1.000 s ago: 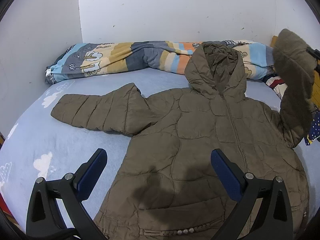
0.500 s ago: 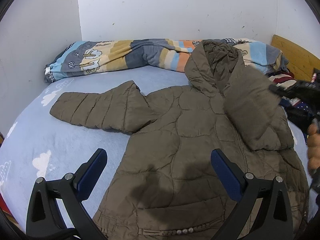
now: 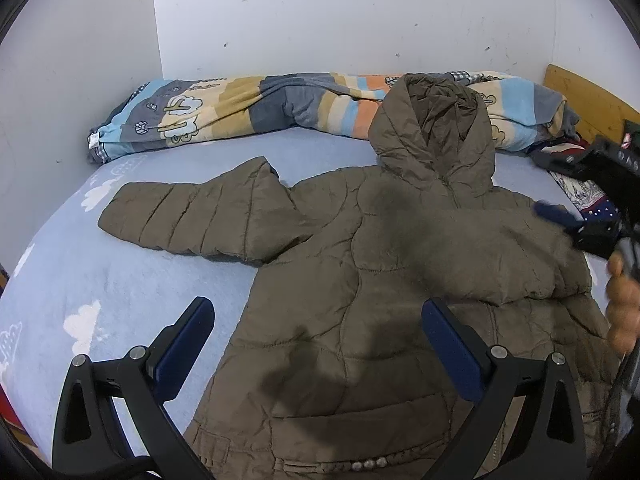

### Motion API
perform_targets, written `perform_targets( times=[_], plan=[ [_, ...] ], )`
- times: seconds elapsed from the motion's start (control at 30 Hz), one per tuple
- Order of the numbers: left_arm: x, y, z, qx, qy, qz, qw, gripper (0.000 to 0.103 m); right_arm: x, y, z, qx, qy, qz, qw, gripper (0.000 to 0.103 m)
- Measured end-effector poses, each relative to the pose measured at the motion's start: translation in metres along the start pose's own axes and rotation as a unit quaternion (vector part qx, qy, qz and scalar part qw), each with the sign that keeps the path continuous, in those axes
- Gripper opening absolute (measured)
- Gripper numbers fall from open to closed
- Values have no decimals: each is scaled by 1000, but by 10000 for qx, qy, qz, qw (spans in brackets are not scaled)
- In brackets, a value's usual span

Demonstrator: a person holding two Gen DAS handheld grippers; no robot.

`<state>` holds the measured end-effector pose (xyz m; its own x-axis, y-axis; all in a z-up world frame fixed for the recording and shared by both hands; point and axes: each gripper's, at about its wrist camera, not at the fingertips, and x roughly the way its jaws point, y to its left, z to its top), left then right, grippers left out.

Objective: Fold large clothes
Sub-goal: 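Fold the held sleeve across the jacket front and release it, then grasp the other sleeve cuff with the left gripper and lift it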

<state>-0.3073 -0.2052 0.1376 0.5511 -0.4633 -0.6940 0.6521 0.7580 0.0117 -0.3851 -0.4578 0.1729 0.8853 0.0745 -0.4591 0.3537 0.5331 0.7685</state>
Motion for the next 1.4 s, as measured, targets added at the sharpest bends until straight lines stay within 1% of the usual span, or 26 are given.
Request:
perform_targets(
  times=[0.03, 0.1, 0.17, 0.2, 0.23, 0.27, 0.3, 0.33, 0.37, 0.4, 0.47, 0.5, 0.6, 0.67, 0.7, 0.77, 0.8, 0.83, 0.9, 0.97, 1.03, 1.1, 1.2, 1.27, 1.33, 1.4],
  plan=[
    [1, 0, 0, -6, 20, -6, 10000, 103, -11, -1, 1, 22, -124, -39, 9999, 74],
    [2, -1, -1, -7, 47, -18, 10000, 103, -26, -16, 13, 80, -417, -493, 9979, 74],
    [3, -2, 0, 7, 63, -11, 10000, 103, -35, -40, 20, 159, -534, -1422, 9883, 74],
    [4, -2, 0, 10, 69, -12, 10000, 103, -37, -54, 22, 200, -528, -1932, 9795, 74],
    [4, -3, 0, 11, 75, -16, 10000, 103, -37, -63, 22, 215, -507, -2243, 9730, 74],
    [5, -4, 0, 14, 88, -21, 10000, 103, -35, -74, 21, 225, -400, -2686, 9621, 74],
    [6, -5, 0, 23, 100, -25, 9999, 103, -27, -87, 17, 163, -121, -3116, 9500, 74],
    [7, -6, 0, 50, 114, -20, 9999, 103, -20, -95, 15, 114, 99, -3239, 9460, 74],
    [7, -7, -1, 70, 122, -12, 9999, 103, -6, -104, 11, 17, 441, -3313, 9425, 74],
    [7, -7, -1, 89, 133, 0, 9999, 103, 3, -106, 7, -190, 593, -3421, 9376, 74],
    [7, -6, -2, 74, 138, 2, 9999, 103, 8, -97, 7, -412, 621, -3612, 9295, 75],
    [6, -5, -2, 59, 137, -4, 9999, 103, 7, -90, 8, -447, 605, -3633, 9286, 75],
    [4, -3, -3, 38, 125, 30, 9999, 103, -4, -42, 10, -987, 211, -3313, 9381, 75],
    [4, -2, -4, 1, 146, 46, 9999, 103, -4, -23, 2, -1208, 253, -3103, 9426, 76],
    [4, -1, -5, -19, 166, 56, 9998, 103, -2, -17, -6, -1199, 308, -2891, 9493, 76],
    [5, 0, -6, -63, 231, 51, 9997, 103, 4, -13, -27, -1155, 501, -2597, 9574, 76],
    [6, 1, -7, -80, 264, 41, 9996, 103, 13, -16, -38, -1155, 688, -2583, 9567, 76],
    [6, 1, -8, -76, 285, 57, 9995, 103, 18, -19, -48, -1171, 819, -2668, 9531, 76],
    [6, 2, -9, -51, 304, 114, 9995, 103, 33, -32, -71, -1263, 1108, -2933, 9411, 76],
    [6, 5, -10, -80, 335, 137, 9993, 103, 34, -34, -85, -1289, 1231, -3036, 9360, 76],
    [5, 10, -12, -179, 385, 96, 9991, 103, 21, -27, -87, -1166, 1114, -2920, 9427, 76],
    [4, 15, -13, -254, 405, 82, 9988, 103, -6, -12, -90, -983, 949, -2571, 9567, 76],
    [3, 18, -14, -316, 445, 78, 9985, 103, -41, 13, -103, -948, 782, -2388, 9633, 76],
    [4, 21, -15, -360, 475, 79, 9982, 103, -54, 27, -113, -1007, 822, -2221, 9663, 76],
    [5, 24, -16, -393, 514, 117, 9978, 103, -68, 35, -121, -1020, 836, -2058, 9697, 77],
    [9, 26, -16, -409, 568, 145, 9974, 103, -78, 34, -119, -971, 831, -1915, 9731, 78]
  ],
)
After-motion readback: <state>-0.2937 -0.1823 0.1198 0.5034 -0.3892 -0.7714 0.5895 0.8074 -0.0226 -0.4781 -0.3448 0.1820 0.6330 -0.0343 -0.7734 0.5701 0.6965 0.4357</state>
